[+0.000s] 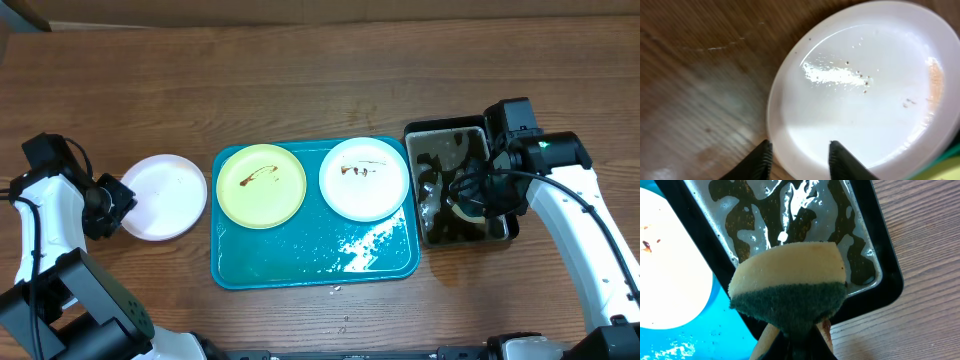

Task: Clean dirty plates on tray and stack at the side
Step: 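Move the left gripper to the yellow plate and grip its rim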

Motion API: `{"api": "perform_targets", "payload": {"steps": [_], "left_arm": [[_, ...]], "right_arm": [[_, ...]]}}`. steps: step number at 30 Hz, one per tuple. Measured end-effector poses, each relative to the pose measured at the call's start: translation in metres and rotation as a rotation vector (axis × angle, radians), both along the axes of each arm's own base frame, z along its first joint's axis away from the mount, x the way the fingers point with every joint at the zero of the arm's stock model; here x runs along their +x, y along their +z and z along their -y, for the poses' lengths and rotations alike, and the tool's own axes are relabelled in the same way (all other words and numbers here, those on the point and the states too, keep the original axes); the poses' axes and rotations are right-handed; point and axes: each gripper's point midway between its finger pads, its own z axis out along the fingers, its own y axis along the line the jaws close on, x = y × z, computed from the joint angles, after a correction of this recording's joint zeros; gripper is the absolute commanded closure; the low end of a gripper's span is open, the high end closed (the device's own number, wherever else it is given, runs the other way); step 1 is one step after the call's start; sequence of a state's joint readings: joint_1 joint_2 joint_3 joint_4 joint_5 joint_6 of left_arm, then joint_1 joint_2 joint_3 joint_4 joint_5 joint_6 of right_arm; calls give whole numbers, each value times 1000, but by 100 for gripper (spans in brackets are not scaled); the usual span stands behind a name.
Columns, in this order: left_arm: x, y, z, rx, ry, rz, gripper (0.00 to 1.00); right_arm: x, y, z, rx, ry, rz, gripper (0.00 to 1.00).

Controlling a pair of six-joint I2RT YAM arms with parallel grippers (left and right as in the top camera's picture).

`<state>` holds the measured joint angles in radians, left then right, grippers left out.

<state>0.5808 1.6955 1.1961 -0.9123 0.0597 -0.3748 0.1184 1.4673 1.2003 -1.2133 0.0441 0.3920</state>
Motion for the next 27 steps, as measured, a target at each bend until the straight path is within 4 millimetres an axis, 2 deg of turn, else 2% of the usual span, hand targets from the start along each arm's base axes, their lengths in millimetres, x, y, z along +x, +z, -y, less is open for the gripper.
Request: {"api": "perform_targets", "payload": {"steps": [4, 8, 12, 13, 14, 15, 16, 19, 20, 21, 22, 27], "left_arm": [[17, 13, 14, -89, -33, 86, 46], [33, 41, 42, -172, -97, 195, 45], [30, 68, 91, -219, -213, 209, 46], [27, 73, 108, -229, -256, 196, 43], [23, 76, 123, -239, -296, 180, 13], [19, 78, 137, -249, -334, 162, 0], [16, 78, 152, -264, -362, 140, 0], [12, 78, 182, -298, -418, 108, 0], [12, 78, 188, -305, -433, 108, 9], [12, 79, 193, -309, -444, 107, 20], [12, 79, 197, -312, -446, 105, 23], [10, 76, 204, -303, -379, 68, 24]], "right_arm": [[0, 0, 0, 0, 0, 2, 96], [0, 0, 0, 0, 0, 2, 96], [0, 0, 0, 0, 0, 2, 96], [0, 0, 0, 0, 0, 2, 96], [0, 0, 0, 0, 0, 2, 96], [0, 0, 0, 0, 0, 2, 96], [0, 0, 0, 0, 0, 2, 96], [0, 0, 0, 0, 0, 2, 96], [0, 0, 0, 0, 0, 2, 96], [0, 0, 0, 0, 0, 2, 96], [0, 0, 0, 0, 0, 1, 96], [0, 0, 0, 0, 0, -1, 96]]}}
